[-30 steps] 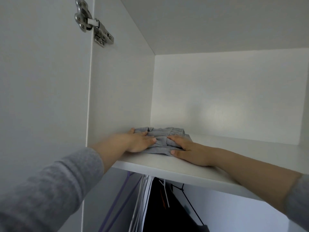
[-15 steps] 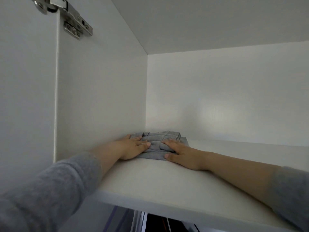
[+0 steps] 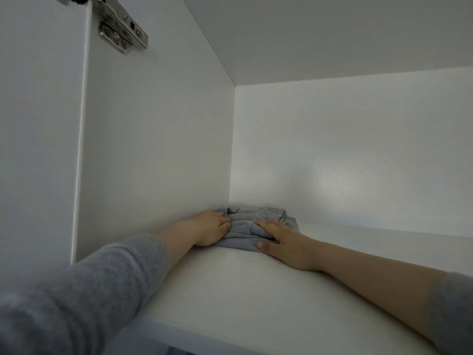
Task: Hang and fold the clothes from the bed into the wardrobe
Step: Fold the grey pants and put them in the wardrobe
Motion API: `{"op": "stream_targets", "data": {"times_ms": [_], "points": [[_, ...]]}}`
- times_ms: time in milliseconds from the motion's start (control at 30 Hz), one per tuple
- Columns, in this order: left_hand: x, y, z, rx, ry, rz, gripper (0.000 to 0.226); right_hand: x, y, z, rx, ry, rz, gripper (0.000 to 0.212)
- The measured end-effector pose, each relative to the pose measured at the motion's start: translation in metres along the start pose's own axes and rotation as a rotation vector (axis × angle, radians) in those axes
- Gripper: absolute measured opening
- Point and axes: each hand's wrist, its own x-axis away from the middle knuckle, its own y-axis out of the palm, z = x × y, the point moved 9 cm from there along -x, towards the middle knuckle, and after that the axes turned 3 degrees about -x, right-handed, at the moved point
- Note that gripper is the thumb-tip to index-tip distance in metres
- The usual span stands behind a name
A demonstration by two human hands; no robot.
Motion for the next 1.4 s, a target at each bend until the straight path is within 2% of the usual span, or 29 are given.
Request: {"op": "stream_targets", "data": {"times_ms": [200, 333, 667, 800, 967, 1167, 1267, 1400], "points": [[-0.012, 0.003, -0.001, -0.036, 0.007, 0.027, 0.048, -0.013, -0.007, 0.009, -0.026, -0.020, 0.042, 0.062], [-0.017, 0.000, -0.002, -0.016, 0.015, 0.076, 0.042, -0.017, -0.005, 0.015, -0.024, -0.011, 0.048, 0.063], [-0.025, -0.002, -0.003, 0.004, 0.020, 0.082, 0.039, -0.017, -0.008, 0.013, -0.054, -0.005, 0.065, 0.061], [-0.013, -0.014, 0.001, 0.042, 0.032, 0.159, 0.039, -0.007, -0.021, 0.003, -0.072, -0.062, 0.190, 0.054], [0.015, -0.026, 0.020, 0.106, 0.038, 0.204, 0.038, 0.017, -0.036, -0.008, -0.023, -0.003, 0.334, 0.053], [0.065, -0.032, 0.045, 0.243, 0.001, 0.233, 0.037, 0.051, -0.032, -0.024, -0.104, 0.097, 0.274, 0.053], [0.093, -0.034, 0.052, 0.321, -0.064, 0.233, 0.043, 0.076, -0.035, -0.035, -0.117, 0.094, 0.245, 0.058], [0.123, -0.036, 0.062, 0.486, -0.156, 0.245, 0.043, 0.118, -0.038, -0.053, -0.090, 0.028, 0.120, 0.069]]}}
